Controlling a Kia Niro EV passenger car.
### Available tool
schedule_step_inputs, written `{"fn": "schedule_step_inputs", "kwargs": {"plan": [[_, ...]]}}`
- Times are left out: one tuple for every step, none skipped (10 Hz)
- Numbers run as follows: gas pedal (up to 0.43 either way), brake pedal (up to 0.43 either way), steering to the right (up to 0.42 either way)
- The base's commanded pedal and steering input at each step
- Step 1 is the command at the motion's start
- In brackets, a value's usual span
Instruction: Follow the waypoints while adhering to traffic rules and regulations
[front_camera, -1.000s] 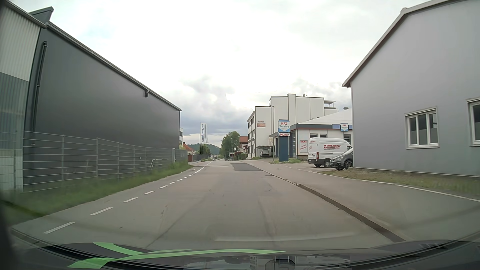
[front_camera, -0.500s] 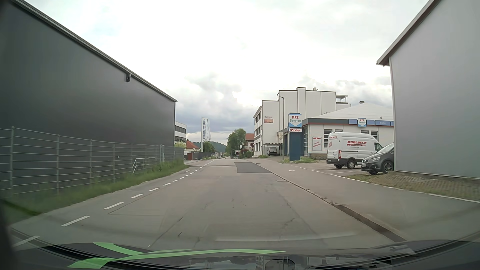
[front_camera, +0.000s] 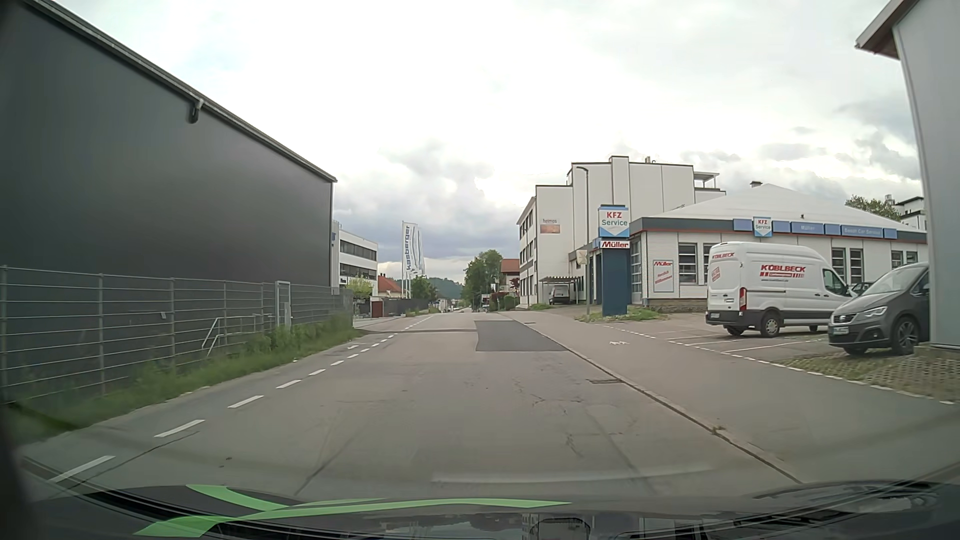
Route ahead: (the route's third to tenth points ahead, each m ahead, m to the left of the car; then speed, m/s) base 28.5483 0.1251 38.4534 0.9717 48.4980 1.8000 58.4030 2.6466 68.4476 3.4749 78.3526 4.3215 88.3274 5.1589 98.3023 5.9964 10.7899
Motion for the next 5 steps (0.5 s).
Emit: {"fn": "schedule_step_inputs", "kwargs": {"plan": [[0.028, 0.0, -0.019], [0.028, 0.0, -0.018], [0.028, 0.0, -0.018], [0.028, 0.0, -0.018], [0.028, 0.0, -0.018]]}}
